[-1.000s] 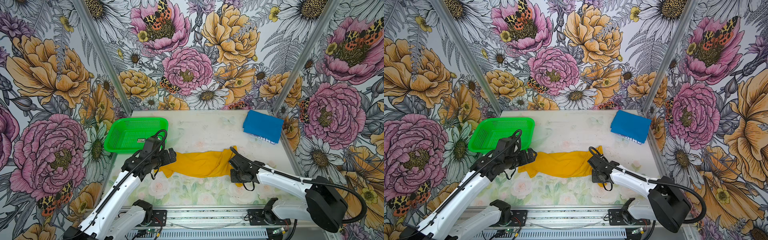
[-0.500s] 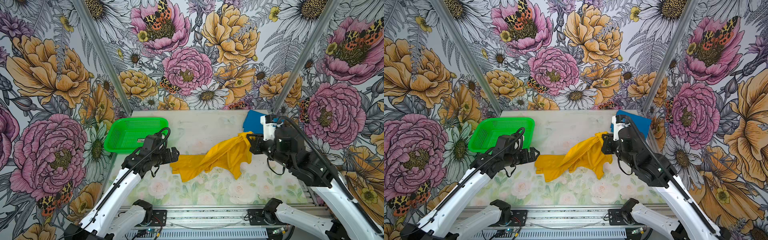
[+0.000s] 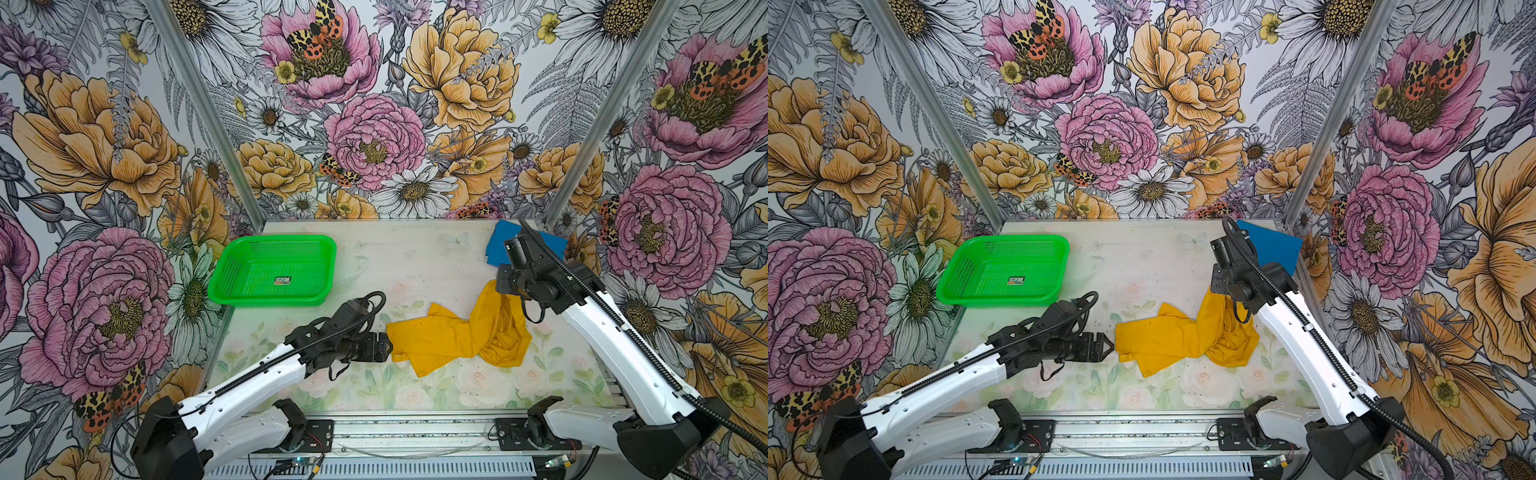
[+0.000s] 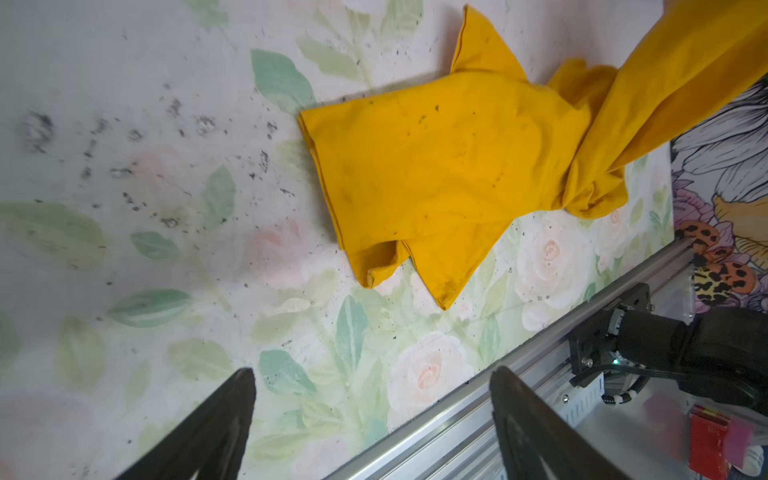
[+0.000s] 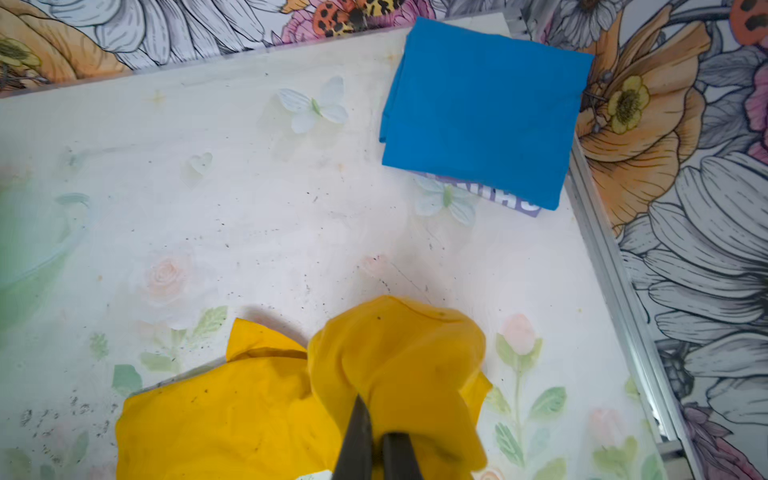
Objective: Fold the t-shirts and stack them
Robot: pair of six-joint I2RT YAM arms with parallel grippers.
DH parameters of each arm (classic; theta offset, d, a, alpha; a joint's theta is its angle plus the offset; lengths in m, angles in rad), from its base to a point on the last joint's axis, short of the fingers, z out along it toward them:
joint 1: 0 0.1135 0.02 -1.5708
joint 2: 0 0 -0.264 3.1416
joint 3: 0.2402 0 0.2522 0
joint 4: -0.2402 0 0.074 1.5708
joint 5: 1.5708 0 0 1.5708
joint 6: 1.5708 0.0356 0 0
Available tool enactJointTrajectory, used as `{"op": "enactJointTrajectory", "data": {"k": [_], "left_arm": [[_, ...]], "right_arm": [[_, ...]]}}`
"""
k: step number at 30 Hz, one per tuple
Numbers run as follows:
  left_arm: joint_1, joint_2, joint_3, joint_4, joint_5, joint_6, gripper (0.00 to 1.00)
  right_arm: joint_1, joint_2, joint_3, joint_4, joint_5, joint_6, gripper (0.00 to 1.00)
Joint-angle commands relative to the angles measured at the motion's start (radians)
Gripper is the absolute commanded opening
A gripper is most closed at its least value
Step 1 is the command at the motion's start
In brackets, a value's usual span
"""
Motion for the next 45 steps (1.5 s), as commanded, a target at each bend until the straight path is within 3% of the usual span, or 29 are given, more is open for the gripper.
{"op": "enactJointTrajectory", "data": {"k": [1, 7, 11, 20, 22, 24, 26, 28, 35, 40, 45], "left_arm": [[-0.098, 0.077, -0.011, 0.224, -0.057, -0.093, 0.88], [-0.237, 0.37, 0.121, 0.25, -0.111, -0.102, 0.74], [-0.317, 0.516, 0.227, 0.176, -0.219, -0.163, 0.66], [-0.383, 0.729, 0.42, -0.058, -0.278, -0.222, 0.64], [-0.39, 0.745, 0.44, -0.078, -0.274, -0.223, 0.54], [-0.393, 0.791, 0.441, -0.081, -0.267, -0.233, 0.3], [-0.392, 0.795, 0.442, -0.097, -0.274, -0.235, 0.13], [-0.381, 0.785, 0.447, -0.135, -0.303, -0.23, 0.0], [-0.342, 0.515, 0.466, -0.179, -0.428, 0.002, 0.0], [-0.159, 0.212, 0.425, -0.185, -0.333, 0.065, 0.0], [0.113, -0.018, 0.402, -0.186, -0.126, 0.136, 0.0]], "right_arm": [[-0.027, -0.031, -0.02, 0.007, 0.044, 0.011, 0.0], [-0.068, -0.071, -0.065, 0.015, 0.034, 0.003, 0.0], [-0.09, -0.104, -0.093, 0.015, 0.018, -0.003, 0.0], [-0.135, -0.148, -0.12, 0.016, -0.017, -0.025, 0.0], [-0.145, -0.145, -0.121, 0.017, -0.029, -0.03, 0.0], [-0.152, -0.141, -0.121, 0.018, -0.041, -0.033, 0.0], [-0.155, -0.143, -0.12, 0.02, -0.048, -0.034, 0.0], [-0.158, -0.145, -0.121, 0.025, -0.055, -0.036, 0.0], [-0.189, -0.034, -0.075, 0.134, -0.12, -0.064, 0.0], [-0.256, 0.184, 0.096, 0.195, -0.137, -0.083, 0.0], [-0.321, 0.333, 0.241, 0.204, -0.257, -0.08, 0.0]]}}
